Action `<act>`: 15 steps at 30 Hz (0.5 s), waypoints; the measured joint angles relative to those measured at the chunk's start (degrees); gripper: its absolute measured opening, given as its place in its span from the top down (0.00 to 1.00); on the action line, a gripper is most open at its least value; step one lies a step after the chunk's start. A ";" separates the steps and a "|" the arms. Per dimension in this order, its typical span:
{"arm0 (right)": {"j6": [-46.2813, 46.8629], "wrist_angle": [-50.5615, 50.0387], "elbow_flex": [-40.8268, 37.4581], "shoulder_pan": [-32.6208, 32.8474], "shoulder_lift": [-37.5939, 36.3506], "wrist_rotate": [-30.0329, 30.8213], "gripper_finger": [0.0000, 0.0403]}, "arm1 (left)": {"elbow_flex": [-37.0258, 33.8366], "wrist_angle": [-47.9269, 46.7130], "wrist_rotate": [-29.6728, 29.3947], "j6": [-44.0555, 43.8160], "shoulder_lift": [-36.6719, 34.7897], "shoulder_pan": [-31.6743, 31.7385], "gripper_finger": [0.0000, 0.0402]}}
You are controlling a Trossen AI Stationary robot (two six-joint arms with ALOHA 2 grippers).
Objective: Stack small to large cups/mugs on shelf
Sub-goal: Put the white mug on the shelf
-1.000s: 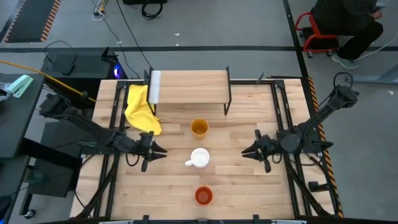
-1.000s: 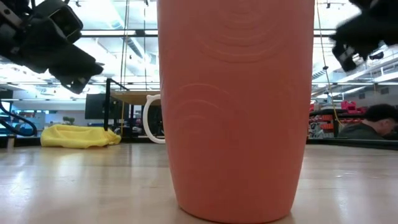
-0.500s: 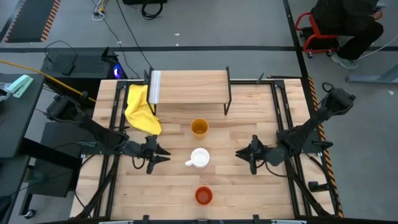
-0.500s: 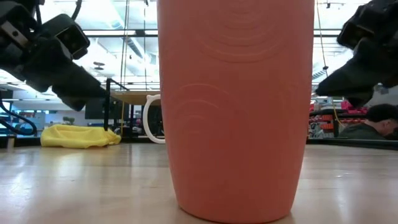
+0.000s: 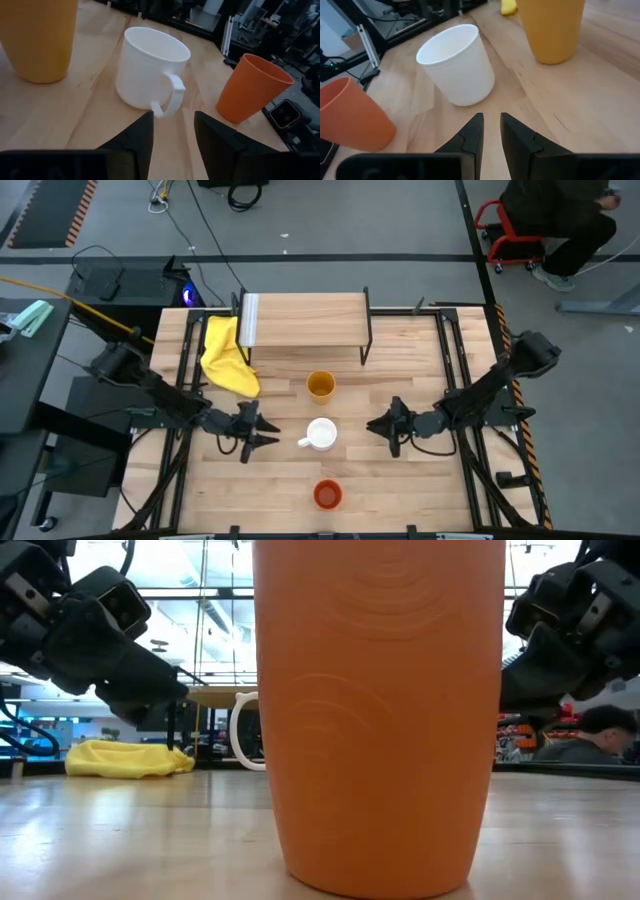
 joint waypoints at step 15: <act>-4.62 0.23 9.01 -6.49 9.32 -9.22 0.82 | 3.93 8.95 0.59 1.83 13.23 -1.04 0.61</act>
